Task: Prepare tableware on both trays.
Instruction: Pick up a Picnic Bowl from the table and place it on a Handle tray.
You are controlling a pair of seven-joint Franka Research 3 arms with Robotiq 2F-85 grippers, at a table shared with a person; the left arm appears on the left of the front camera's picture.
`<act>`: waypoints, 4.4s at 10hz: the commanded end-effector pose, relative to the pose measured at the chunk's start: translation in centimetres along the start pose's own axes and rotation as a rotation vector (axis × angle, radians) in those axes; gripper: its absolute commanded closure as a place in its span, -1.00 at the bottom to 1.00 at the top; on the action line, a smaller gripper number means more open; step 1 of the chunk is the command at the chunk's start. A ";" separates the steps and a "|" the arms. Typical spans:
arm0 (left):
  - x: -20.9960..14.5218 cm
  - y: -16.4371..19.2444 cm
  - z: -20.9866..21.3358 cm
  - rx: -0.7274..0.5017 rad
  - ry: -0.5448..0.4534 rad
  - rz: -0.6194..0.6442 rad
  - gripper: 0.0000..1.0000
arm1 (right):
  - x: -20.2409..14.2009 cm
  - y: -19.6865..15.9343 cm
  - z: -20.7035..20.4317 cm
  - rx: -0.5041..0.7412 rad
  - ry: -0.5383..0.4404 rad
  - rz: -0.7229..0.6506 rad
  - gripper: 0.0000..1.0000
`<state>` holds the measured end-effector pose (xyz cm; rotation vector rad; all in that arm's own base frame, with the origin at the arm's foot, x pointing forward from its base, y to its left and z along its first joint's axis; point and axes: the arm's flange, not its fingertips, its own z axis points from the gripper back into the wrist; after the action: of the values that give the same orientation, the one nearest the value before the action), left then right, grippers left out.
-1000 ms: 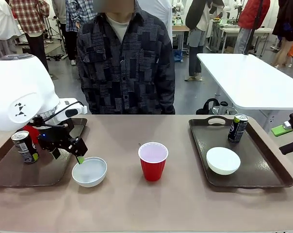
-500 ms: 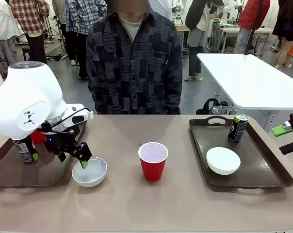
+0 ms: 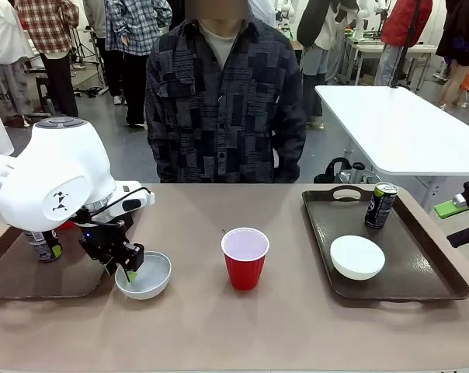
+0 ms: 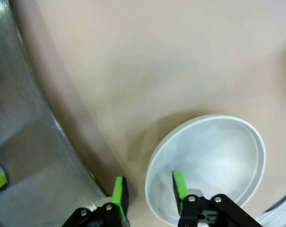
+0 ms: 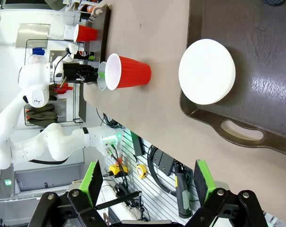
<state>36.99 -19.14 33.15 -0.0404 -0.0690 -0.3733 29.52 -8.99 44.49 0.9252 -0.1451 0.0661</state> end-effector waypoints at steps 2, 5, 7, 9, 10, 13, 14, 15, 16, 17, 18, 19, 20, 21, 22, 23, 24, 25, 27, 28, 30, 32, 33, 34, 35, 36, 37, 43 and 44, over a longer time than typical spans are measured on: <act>0.5 -0.2 0.2 0.001 -0.018 -0.001 0.96 | 0.1 0.0 0.0 0.026 -0.011 0.012 -1.00; 0.6 -0.2 0.2 0.001 -0.018 0.005 1.00 | 0.1 0.0 0.0 0.026 -0.011 0.012 -1.00; 0.6 0.1 1.0 -0.030 -0.042 0.036 1.00 | 0.1 0.0 0.0 0.026 -0.011 0.012 -1.00; 0.3 1.0 4.2 -0.124 -0.064 0.088 1.00 | 0.1 0.0 0.0 0.026 -0.011 0.012 -1.00; -0.2 2.1 6.0 -0.135 -0.091 0.097 1.00 | 0.1 0.0 0.0 0.026 -0.011 0.012 -1.00; -2.7 6.6 9.6 -0.108 -0.158 0.147 1.00 | 0.1 0.0 0.0 0.026 -0.011 0.012 -1.00; -3.3 8.6 10.1 -0.113 -0.168 0.177 1.00 | 0.1 0.0 0.0 0.026 -0.011 0.012 -1.00; -3.8 10.5 10.0 -0.117 -0.159 0.212 1.00 | 0.1 0.0 0.0 0.026 -0.011 0.012 -1.00; -4.2 12.2 9.7 -0.103 -0.146 0.241 1.00 | 0.1 0.0 0.0 0.026 -0.011 0.012 -1.00; -4.6 13.9 9.2 -0.085 -0.125 0.277 1.00 | 0.1 0.0 0.0 0.026 -0.011 0.012 -1.00; -4.7 15.2 8.8 -0.053 -0.110 0.302 1.00 | 0.1 0.0 0.0 0.026 -0.011 0.012 -1.00; -4.9 16.0 8.5 -0.021 -0.101 0.320 1.00 | 0.1 0.0 0.0 0.026 -0.011 0.012 -1.00; -4.9 16.2 8.4 -0.023 -0.101 0.341 1.00 | 0.1 0.0 0.0 0.026 -0.011 0.012 -1.00; -4.7 15.9 8.4 -0.024 -0.103 0.367 1.00 | 0.1 0.0 0.0 0.026 -0.011 0.012 -1.00; -4.0 17.0 9.1 -0.048 -0.105 0.319 1.00 | 0.1 0.0 0.0 0.026 -0.011 0.012 -1.00; -4.0 17.0 9.1 -0.048 -0.105 0.319 1.00 | 0.1 0.0 0.0 0.026 -0.011 0.012 -1.00; -4.0 17.0 9.1 -0.048 -0.105 0.319 1.00 | 0.1 0.0 0.0 0.026 -0.011 0.012 -1.00; -4.0 17.0 9.1 -0.048 -0.105 0.319 1.00 | 0.1 0.0 0.0 0.026 -0.011 0.012 -1.00; -3.5 16.4 7.3 -0.016 -0.077 0.320 0.91 | 0.1 0.0 0.0 0.026 -0.011 0.012 -1.00; -3.3 16.0 5.8 0.008 -0.042 0.292 0.91 | 0.1 0.0 0.0 0.026 -0.011 0.012 -1.00; -3.0 15.3 3.9 0.045 -0.005 0.266 0.91 | 0.1 0.0 0.0 0.026 -0.011 0.012 -1.00; -2.8 14.9 2.5 0.049 0.026 0.252 0.91 | 0.1 0.0 0.0 0.026 -0.011 0.012 -1.00; -2.7 14.8 2.1 0.049 0.031 0.249 0.91 | 0.1 0.0 0.0 0.026 -0.011 0.012 -1.00; -2.7 14.8 2.1 0.053 0.035 0.247 0.91 | 0.1 0.0 0.0 0.026 -0.011 0.012 -1.00; -2.7 14.9 2.1 0.050 0.035 0.247 0.91 | 0.1 0.0 0.0 0.026 -0.011 0.012 -1.00; -2.8 14.9 2.2 0.054 0.036 0.252 0.68 | 0.1 0.0 0.0 0.026 -0.011 0.012 -1.00; -2.8 15.1 2.3 0.053 0.032 0.249 0.53 | 0.1 0.0 0.0 0.026 -0.011 0.012 -1.00; -2.7 15.2 4.8 0.044 -0.020 0.251 -0.62 | 0.1 0.0 0.0 0.026 -0.011 0.012 -1.00; -2.7 15.2 5.6 0.047 -0.041 0.248 -0.84 | 0.1 0.0 0.0 0.026 -0.011 0.012 -1.00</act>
<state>40.22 -3.81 37.34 -0.0220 -0.0845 -0.1339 29.51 -8.97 44.51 0.9246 -0.1441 0.0666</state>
